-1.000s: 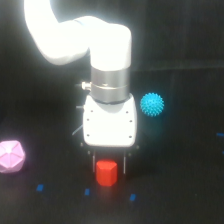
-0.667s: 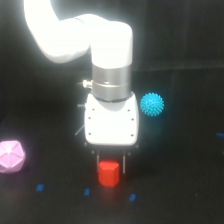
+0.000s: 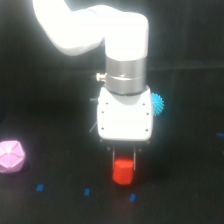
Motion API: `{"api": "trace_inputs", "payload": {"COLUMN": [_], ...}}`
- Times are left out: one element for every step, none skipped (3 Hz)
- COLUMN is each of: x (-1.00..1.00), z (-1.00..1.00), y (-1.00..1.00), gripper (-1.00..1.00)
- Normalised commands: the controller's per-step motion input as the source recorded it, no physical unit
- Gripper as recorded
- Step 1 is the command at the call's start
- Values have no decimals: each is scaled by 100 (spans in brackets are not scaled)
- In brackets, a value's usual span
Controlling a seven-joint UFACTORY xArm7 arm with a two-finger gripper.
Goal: Pick up the red object from the table
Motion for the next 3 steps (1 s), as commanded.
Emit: {"api": "trace_inputs", "payload": {"x": [18, 13, 8], "z": [95, 100, 89], "y": [30, 23, 37], "gripper": [-100, -100, -96]}}
